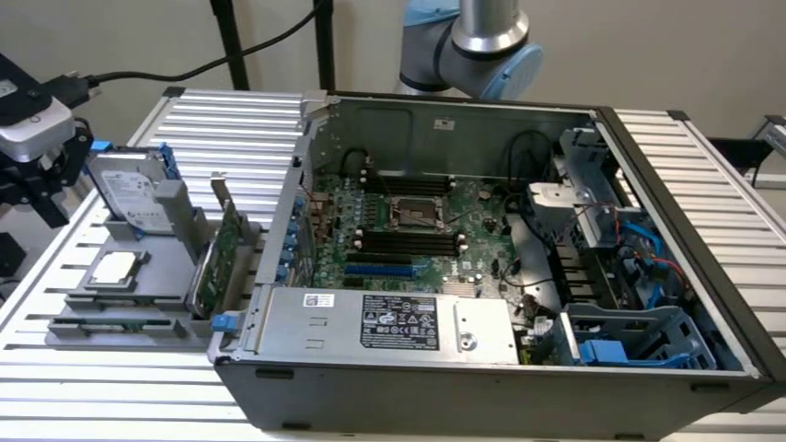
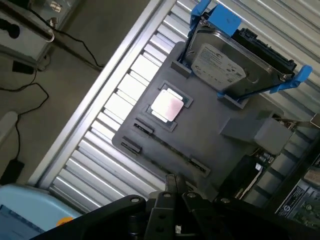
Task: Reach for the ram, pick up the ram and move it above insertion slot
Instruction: 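Pick up the ram and move it above insertion slot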
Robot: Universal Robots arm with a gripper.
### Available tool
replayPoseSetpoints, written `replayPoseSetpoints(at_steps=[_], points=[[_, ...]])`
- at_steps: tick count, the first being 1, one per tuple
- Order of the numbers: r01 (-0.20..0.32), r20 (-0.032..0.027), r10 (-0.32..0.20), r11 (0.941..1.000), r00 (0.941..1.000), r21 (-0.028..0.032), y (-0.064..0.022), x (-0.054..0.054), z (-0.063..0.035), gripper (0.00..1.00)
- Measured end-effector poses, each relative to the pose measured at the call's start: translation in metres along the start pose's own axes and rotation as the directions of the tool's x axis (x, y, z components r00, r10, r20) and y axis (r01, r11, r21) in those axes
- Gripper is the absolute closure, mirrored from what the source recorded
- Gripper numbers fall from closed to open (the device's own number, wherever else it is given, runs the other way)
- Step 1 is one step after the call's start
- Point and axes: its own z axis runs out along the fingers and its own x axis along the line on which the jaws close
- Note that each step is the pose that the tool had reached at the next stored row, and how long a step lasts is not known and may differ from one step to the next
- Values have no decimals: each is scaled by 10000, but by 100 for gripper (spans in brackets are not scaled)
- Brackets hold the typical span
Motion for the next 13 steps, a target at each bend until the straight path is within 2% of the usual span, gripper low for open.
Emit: replayPoseSetpoints(at_steps=[4,7,10,13], points=[[723,-28,-723,9974,9974,-1,0,0,0,89],[1261,-48,-1261,9920,9920,-3,0,0,0,89],[1804,-68,-1804,9836,9836,-6,0,0,0,89],[2336,-88,-2336,9723,9723,-9,-1,0,0,89]])
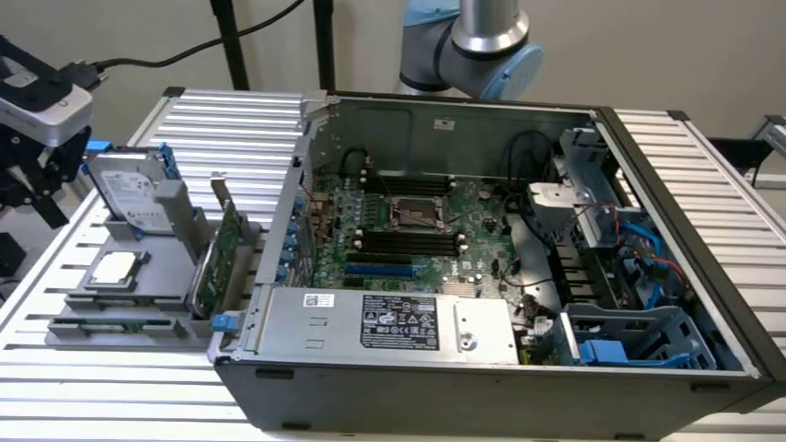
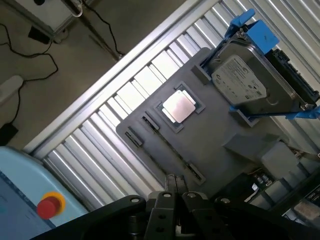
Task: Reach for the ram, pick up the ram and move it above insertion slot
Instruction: 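Pick up the ram and move it above insertion slot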
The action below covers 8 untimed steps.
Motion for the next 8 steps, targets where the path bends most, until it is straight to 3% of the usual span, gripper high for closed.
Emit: replayPoseSetpoints(at_steps=[4,8], points=[[717,-28,-717,9974,9974,-1,1,0,-1,89],[1449,-55,-1449,9894,9894,-4,0,0,0,89]])
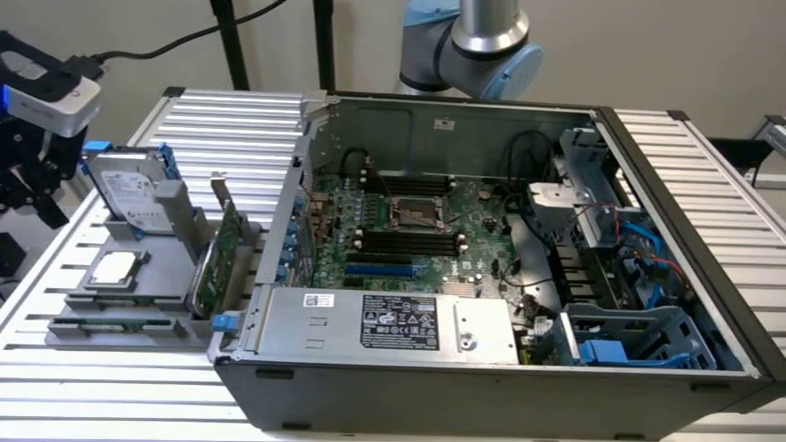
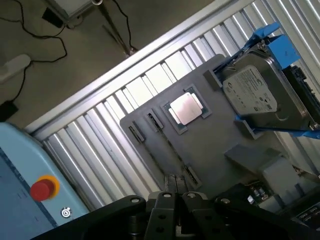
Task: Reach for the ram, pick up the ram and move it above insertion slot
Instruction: 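Pick up the ram and move it above insertion slot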
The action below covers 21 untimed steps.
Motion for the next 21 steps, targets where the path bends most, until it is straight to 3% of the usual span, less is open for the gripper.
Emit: replayPoseSetpoints(at_steps=[5,10,15,21], points=[[903,-26,-903,9959,9959,13,0,0,1,89],[1811,-36,-1811,9834,9835,64,0,-1,3,89],[2692,-54,-2691,9630,9631,98,0,0,4,89],[3728,-88,-3727,9279,9279,102,0,0,8,89]])
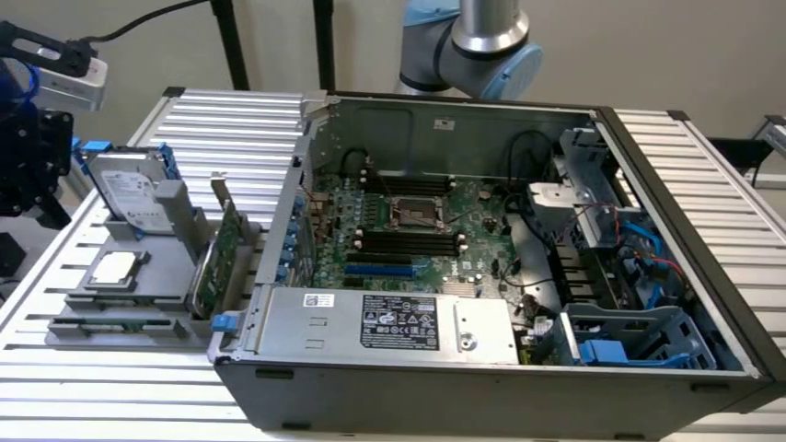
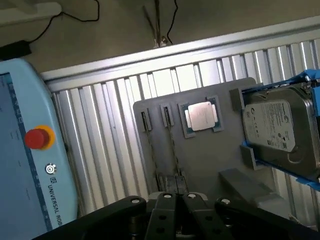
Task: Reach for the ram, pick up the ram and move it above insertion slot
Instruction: 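Pick up the ram and move it above insertion slot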
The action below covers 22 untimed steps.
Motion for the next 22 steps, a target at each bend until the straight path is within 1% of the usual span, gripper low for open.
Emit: replayPoseSetpoints(at_steps=[2,4,6,8,9,11,12,15,17,18,22], points=[[359,-9,-359,9994,9994,2,0,0,0,89],[719,-17,-719,9974,9974,5,0,0,1,89],[1094,-26,-1094,9940,9940,5,0,0,1,89],[1453,-35,-1453,9894,9894,2,0,0,1,89],[1540,-37,-1540,9881,9881,1,0,0,1,89],[1545,-38,-1545,9880,9880,1,0,0,1,89],[1545,-37,-1545,9880,9880,2,0,0,2,88],[1545,-38,-1545,9880,9880,2,0,0,1,70],[1545,-38,-1545,9880,9880,1,-1,-1,7,70],[1545,-38,-1545,9880,9880,4,-1,-1,21,64],[1544,-37,-1544,9880,9880,16,-2,2,93,64]])
